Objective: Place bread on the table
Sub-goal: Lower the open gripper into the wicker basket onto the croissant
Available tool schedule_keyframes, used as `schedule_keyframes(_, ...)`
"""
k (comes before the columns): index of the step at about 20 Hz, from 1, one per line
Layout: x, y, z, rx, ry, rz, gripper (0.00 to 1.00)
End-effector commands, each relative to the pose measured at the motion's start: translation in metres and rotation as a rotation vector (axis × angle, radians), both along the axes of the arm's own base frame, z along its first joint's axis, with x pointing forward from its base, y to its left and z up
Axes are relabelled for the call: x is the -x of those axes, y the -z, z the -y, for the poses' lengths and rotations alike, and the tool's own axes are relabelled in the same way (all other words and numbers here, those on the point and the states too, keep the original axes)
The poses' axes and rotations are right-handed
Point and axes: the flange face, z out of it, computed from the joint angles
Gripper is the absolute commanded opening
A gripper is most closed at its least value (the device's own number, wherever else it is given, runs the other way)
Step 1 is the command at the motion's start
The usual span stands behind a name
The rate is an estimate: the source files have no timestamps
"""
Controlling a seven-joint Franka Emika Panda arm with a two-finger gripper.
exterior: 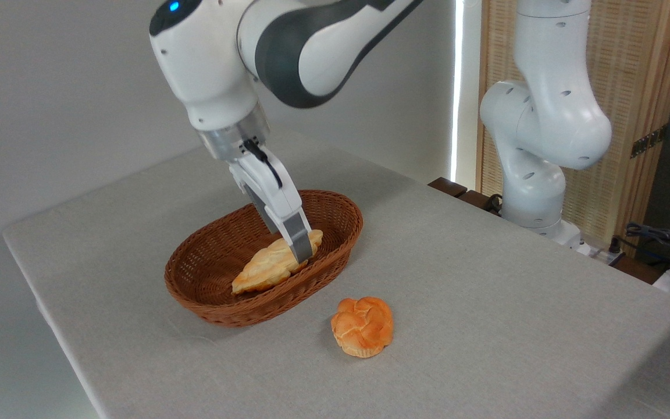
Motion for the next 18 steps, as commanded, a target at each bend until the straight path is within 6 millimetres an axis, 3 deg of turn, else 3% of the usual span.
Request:
schedule_keyframes(1,-0.006,0.026,0.001,-0.025,-0.009,-0.02,1.0)
schedule_keyframes(6,-0.015,0.049,0.015,-0.03,0.011,-0.01,1.0)
schedule_keyframes(8,-0.013,0.054,0.033,-0.032,0.041,-0.012,1.0)
schedule_keyframes(12,-0.005,0.05,0.066,-0.035,0.078,-0.005,1.0)
schedule_keyframes(15,-0.004,0.049,0.07,-0.039,0.071,-0.004,0.99)
schedule_keyframes(16,-0.004,0.049,0.071,-0.038,0.074,-0.002,0.89)
schedule_keyframes(18,-0.004,0.047,0.074,-0.035,0.083,0.002,0.53)
